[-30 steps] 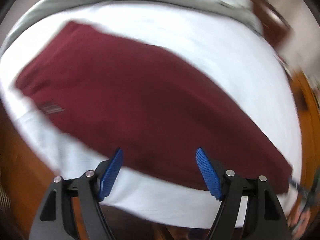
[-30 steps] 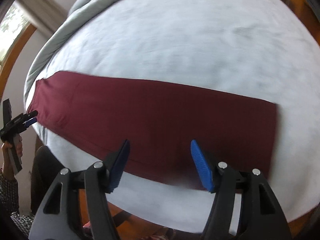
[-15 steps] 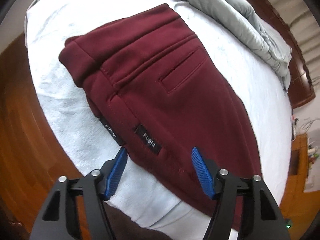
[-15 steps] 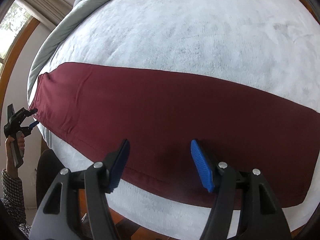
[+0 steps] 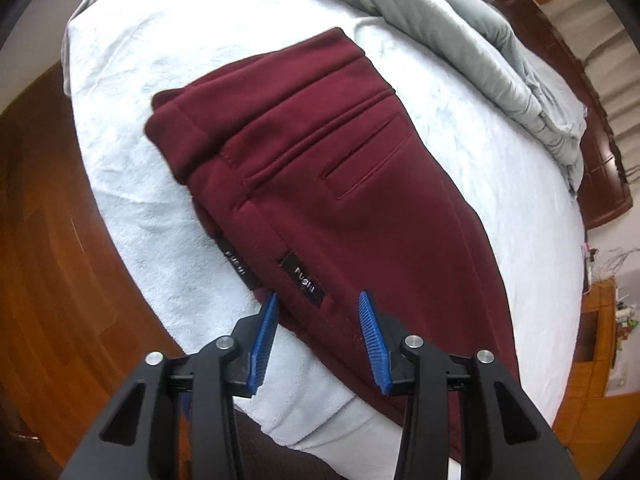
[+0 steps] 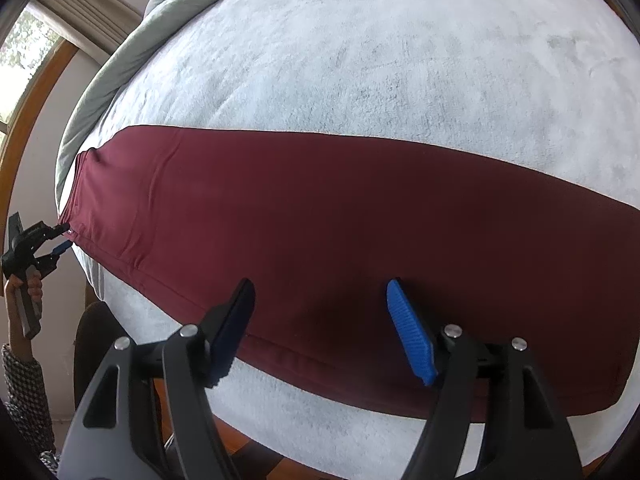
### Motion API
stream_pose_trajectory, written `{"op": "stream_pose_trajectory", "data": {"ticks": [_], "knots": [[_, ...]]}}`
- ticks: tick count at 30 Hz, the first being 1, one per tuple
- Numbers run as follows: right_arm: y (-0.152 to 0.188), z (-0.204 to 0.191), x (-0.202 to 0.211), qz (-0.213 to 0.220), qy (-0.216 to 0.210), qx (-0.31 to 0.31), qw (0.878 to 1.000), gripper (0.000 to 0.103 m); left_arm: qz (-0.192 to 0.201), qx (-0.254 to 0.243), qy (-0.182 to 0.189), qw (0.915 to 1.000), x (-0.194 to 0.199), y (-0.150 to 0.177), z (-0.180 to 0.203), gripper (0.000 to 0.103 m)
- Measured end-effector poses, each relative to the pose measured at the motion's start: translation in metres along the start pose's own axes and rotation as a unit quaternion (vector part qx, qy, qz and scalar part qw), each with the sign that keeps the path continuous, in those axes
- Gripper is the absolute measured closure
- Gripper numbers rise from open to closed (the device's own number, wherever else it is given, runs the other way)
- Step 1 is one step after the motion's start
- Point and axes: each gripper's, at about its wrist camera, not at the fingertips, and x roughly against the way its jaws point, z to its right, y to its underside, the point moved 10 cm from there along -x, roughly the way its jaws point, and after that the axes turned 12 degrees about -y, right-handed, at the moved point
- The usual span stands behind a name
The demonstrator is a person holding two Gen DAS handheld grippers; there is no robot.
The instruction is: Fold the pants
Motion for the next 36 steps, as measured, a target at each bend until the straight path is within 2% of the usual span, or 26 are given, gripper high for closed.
{"op": "stream_pose_trajectory", "data": {"ticks": [4, 6, 9, 11, 13, 15, 18, 19, 20, 21, 23, 26, 29, 30, 31, 32, 33, 34, 36], "knots": [[0.0, -0.001, 0.0, 0.004, -0.004, -0.001, 1.0, 0.032, -0.013, 0.022, 0.008, 0.9996, -0.01, -0.003, -0.001, 0.062], [0.001, 0.0, 0.0, 0.003, -0.005, 0.001, 1.0, 0.032, -0.003, 0.035, 0.029, 0.999, -0.005, -0.004, -0.001, 0.062], [0.0, 0.0, -0.001, 0.002, -0.004, 0.001, 1.0, 0.031, 0.03, 0.024, 0.048, 0.9981, 0.013, -0.006, 0.006, 0.064], [0.0, 0.0, -0.002, 0.002, -0.004, 0.001, 1.0, 0.029, 0.039, 0.016, 0.052, 0.9978, 0.015, -0.009, 0.01, 0.064], [0.0, -0.001, -0.003, 0.002, -0.003, 0.002, 1.0, 0.027, 0.021, 0.006, 0.039, 0.999, 0.001, -0.01, 0.011, 0.062], [0.001, -0.003, -0.004, 0.003, -0.001, 0.003, 1.0, 0.026, -0.001, 0.002, 0.035, 0.9994, -0.018, -0.011, 0.012, 0.052], [0.002, -0.005, -0.005, 0.003, 0.005, 0.007, 1.0, 0.026, -0.005, 0.016, 0.041, 0.999, -0.027, -0.014, 0.01, 0.054], [0.002, -0.006, -0.004, 0.002, 0.006, 0.009, 1.0, 0.026, 0.002, 0.018, 0.041, 0.999, -0.022, -0.015, 0.01, 0.06], [0.002, -0.007, -0.004, 0.003, 0.006, 0.01, 1.0, 0.027, 0.015, 0.015, 0.038, 0.999, -0.015, -0.016, 0.009, 0.078], [0.002, -0.008, -0.003, 0.004, 0.003, 0.011, 1.0, 0.028, 0.024, 0.012, 0.035, 0.999, -0.012, -0.018, 0.007, 0.084], [0.001, -0.013, -0.003, 0.004, -0.01, 0.006, 1.0, 0.029, 0.033, 0.02, 0.047, 0.9981, -0.003, -0.022, 0.001, 0.091], [0.0, -0.02, -0.002, 0.002, -0.023, 0.001, 1.0, 0.029, 0.056, 0.023, 0.046, 0.9971, 0.019, -0.029, -0.011, 0.092], [0.002, -0.029, -0.003, 0.001, -0.038, -0.001, 0.999, 0.029, 0.065, 0.012, 0.027, 0.9975, 0.02, -0.034, -0.029, 0.092], [0.003, -0.029, -0.007, -0.006, -0.034, -0.004, 0.999, 0.029, 0.058, 0.015, 0.015, 0.9981, 0.011, -0.036, -0.033, 0.092], [0.005, -0.027, -0.013, -0.012, -0.028, -0.006, 1.0, 0.03, 0.035, 0.018, 0.007, 0.9992, -0.008, -0.034, -0.041, 0.092], [0.007, -0.025, -0.018, -0.016, -0.023, -0.007, 1.0, 0.03, 0.016, 0.016, 0.011, 0.9997, -0.024, -0.031, -0.043, 0.091], [0.008, -0.024, -0.022, -0.018, -0.02, -0.008, 1.0, 0.03, 0.02, 0.014, 0.013, 0.9996, -0.027, -0.03, -0.044, 0.09], [0.007, -0.024, -0.023, -0.016, -0.019, -0.007, 1.0, 0.03, 0.032, 0.005, 0.009, 0.9994, -0.024, -0.031, -0.041, 0.086], [0.005, -0.026, -0.021, -0.014, -0.022, -0.005, 1.0, 0.03, 0.046, -0.005, 0.017, 0.9988, -0.01, -0.027, -0.032, 0.069]]}}
